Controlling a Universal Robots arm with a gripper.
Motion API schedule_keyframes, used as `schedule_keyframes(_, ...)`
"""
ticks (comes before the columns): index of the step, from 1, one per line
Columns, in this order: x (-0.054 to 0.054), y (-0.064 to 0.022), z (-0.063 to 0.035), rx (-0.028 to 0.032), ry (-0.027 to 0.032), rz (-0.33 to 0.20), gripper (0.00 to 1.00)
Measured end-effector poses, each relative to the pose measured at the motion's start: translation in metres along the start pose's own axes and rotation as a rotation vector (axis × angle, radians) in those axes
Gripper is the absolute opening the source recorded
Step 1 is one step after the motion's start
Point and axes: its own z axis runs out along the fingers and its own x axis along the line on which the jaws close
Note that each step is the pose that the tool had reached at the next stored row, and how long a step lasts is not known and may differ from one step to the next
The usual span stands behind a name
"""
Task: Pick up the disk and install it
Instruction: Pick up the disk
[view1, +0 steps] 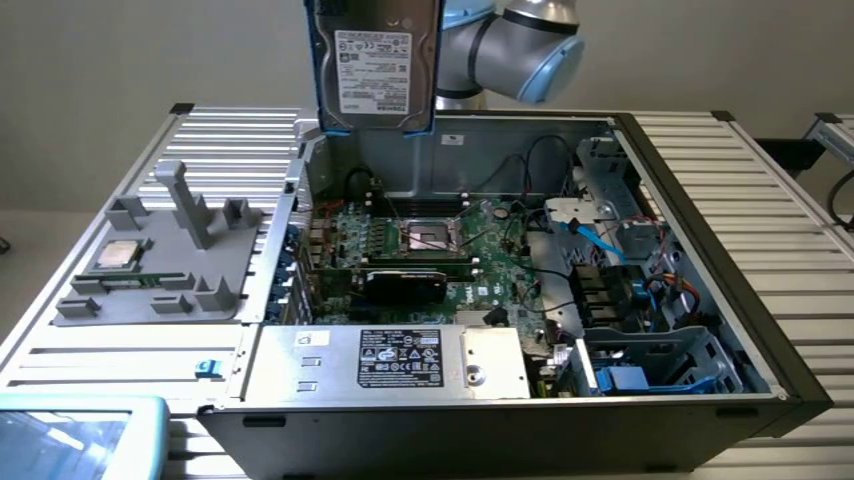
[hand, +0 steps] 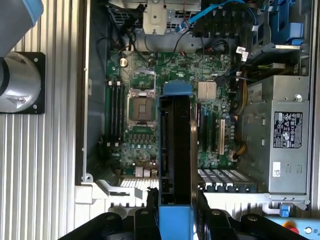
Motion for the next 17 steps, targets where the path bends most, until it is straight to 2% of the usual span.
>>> schedule_keyframes(17,-0.046,0.0486,0.0010,0.0001,0.0000,0.000,0.37)
